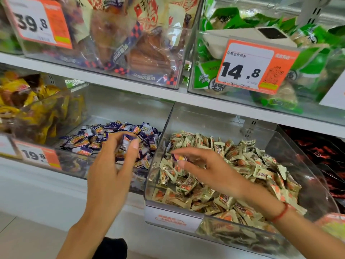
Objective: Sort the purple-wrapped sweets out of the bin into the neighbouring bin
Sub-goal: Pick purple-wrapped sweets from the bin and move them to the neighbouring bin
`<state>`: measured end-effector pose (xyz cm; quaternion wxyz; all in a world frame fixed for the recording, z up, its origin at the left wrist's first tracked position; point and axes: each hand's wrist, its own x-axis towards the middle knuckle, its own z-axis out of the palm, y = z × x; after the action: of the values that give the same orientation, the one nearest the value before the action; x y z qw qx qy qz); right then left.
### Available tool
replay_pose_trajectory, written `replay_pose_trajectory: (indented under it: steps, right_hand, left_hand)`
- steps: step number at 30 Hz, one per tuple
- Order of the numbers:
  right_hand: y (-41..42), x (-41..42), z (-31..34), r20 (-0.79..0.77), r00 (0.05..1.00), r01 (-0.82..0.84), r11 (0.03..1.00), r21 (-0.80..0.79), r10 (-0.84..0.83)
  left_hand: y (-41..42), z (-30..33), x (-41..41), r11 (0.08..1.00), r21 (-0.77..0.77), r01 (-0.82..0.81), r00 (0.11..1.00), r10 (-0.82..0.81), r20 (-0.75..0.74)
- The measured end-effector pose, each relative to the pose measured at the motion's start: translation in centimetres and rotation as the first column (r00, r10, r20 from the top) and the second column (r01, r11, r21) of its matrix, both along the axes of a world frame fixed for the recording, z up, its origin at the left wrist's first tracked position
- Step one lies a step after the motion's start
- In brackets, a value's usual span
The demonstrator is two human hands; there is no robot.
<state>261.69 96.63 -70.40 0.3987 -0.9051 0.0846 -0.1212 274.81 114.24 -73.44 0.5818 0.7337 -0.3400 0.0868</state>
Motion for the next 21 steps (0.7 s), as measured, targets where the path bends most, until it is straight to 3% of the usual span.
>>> replay_pose_trajectory:
  steps: [2,5,8,10,13,17,21]
  right_hand:
    - [1.2,1.2,0.2,0.141,0.988,0.061,0.998,-0.032,-0.056]
    - [2.8,4.7,0.4,0.221,0.974,0.085,0.98,-0.178,-0.045]
    - [3.1,8.3,0.9,0.282,0.955,0.206,0.894,-0.399,-0.094]
    - [2.6,9.9,1.5,0.215,0.97,0.205,0.854,-0.478,-0.112]
    - [1.1,9.7,2.4,0.116,0.987,0.151,0.868,-0.474,-0.109]
    - [-2.5,5.2,2.3,0.166,0.966,0.254,0.856,-0.451,-0.199]
    - [-5.9,0.7,0.9,-0.169,0.952,0.137,0.849,-0.51,-0.255]
  left_hand:
    - [0.7,0.3,1.7,0.998,0.018,-0.065,0.995,0.064,0.077]
    - [0.8,1.1,5.1,0.955,0.202,-0.218,0.935,0.145,0.323]
    - [-0.1,1.6,8.1,0.867,0.379,-0.324,0.844,0.084,0.529]
    - [-0.7,1.6,9.4,0.812,0.485,-0.325,0.83,0.0,0.557]
    - [-1.4,1.7,9.5,0.778,0.57,-0.266,0.843,-0.099,0.529]
    - [-1.1,2.5,4.9,0.913,0.408,-0.022,0.939,-0.121,0.322]
    - [-2.1,1.8,0.1,0.861,0.457,0.224,0.948,-0.301,0.101]
